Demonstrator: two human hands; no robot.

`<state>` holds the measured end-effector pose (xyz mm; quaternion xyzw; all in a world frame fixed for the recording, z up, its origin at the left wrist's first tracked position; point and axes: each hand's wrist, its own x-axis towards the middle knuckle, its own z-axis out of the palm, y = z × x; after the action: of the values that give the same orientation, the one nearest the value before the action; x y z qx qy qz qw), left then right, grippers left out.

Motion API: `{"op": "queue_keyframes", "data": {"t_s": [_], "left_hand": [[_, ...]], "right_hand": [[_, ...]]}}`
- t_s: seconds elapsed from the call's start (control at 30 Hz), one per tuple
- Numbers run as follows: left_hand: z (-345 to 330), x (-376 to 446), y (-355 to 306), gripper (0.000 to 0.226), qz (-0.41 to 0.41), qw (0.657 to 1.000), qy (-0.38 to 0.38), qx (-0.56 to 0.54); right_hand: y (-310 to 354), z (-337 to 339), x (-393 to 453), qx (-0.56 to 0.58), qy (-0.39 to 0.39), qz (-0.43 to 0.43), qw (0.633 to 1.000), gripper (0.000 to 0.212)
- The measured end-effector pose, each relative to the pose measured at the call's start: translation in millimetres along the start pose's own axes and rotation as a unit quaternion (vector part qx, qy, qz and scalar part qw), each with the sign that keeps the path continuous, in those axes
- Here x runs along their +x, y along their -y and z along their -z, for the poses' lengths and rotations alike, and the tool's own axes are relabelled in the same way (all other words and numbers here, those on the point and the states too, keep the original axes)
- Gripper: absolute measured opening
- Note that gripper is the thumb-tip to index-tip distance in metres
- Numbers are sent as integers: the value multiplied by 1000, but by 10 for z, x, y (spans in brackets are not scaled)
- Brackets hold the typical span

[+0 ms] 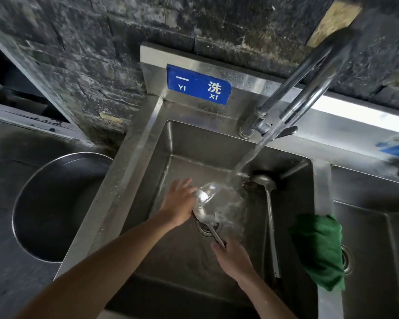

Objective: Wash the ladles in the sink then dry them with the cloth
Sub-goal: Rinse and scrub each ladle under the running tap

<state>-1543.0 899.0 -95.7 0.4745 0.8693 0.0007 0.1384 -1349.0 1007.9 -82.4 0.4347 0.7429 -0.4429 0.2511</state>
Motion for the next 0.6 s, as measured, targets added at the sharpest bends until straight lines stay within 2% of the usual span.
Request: {"op": "queue_keyframes", "data": {"t_s": [0.07, 0.17, 0.23, 0.3, 0.4, 0.47, 0.6], "left_hand": [[-22, -93, 62, 38, 65, 989, -44, -122], [-94, -257, 54, 43, 167, 949, -61, -261], [-123, -343, -4, 55, 286, 891, -23, -352], [-145, -441, -65, 56, 374, 810, 24, -450], [-131, -619, -144, 38, 368, 729, 98, -568], [-59, -727, -223, 38, 355, 667, 131, -642], [-5, -859, -264, 36, 347, 602, 152, -703]], "right_hand": [[64, -140, 27, 3, -14, 19, 1000, 25], [183, -344, 37, 62, 22, 31, 997, 13], [284, -444, 40, 128, 53, 29, 990, 13], [425, -478, 51, 167, 66, 30, 983, 11], [667, -488, 95, 206, 68, 31, 976, 12], [794, -485, 138, 226, 67, 25, 972, 15], [950, -516, 253, 275, 46, 7, 960, 26]]}}
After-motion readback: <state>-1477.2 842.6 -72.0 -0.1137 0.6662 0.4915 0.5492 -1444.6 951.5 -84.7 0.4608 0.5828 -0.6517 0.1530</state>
